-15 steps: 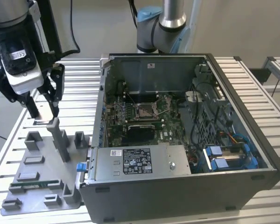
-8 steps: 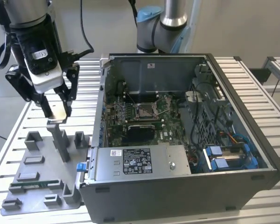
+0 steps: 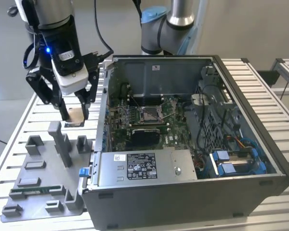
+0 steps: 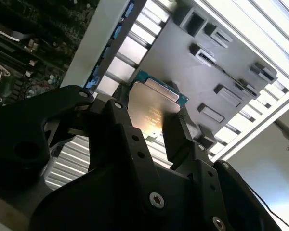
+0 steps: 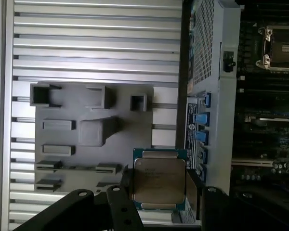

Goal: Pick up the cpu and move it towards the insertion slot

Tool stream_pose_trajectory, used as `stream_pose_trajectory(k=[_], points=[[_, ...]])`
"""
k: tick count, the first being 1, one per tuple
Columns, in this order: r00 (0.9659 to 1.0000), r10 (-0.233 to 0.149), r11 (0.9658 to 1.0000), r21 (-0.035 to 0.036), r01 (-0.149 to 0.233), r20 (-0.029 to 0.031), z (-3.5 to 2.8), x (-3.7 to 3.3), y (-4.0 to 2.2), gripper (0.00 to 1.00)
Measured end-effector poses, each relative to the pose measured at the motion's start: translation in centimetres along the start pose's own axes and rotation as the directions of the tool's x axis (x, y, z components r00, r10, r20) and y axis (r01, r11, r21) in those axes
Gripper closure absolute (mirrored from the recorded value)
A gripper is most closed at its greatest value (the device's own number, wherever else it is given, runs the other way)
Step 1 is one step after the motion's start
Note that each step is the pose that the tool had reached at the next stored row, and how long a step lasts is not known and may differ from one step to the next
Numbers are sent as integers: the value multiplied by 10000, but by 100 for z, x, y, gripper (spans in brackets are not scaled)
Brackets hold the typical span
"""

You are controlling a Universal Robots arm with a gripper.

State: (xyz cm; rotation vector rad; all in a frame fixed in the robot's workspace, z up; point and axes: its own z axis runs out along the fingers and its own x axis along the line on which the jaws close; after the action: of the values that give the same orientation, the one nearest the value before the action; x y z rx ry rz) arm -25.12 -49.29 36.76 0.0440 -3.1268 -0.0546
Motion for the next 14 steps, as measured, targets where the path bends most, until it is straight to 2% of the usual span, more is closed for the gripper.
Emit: stream_pose_trajectory(k=[12, 14], points=[[10000, 0, 10000, 1, 0, -1, -8, -541, -15, 100], [10000, 0, 10000, 0, 0, -1, -9, -613, -17, 100]])
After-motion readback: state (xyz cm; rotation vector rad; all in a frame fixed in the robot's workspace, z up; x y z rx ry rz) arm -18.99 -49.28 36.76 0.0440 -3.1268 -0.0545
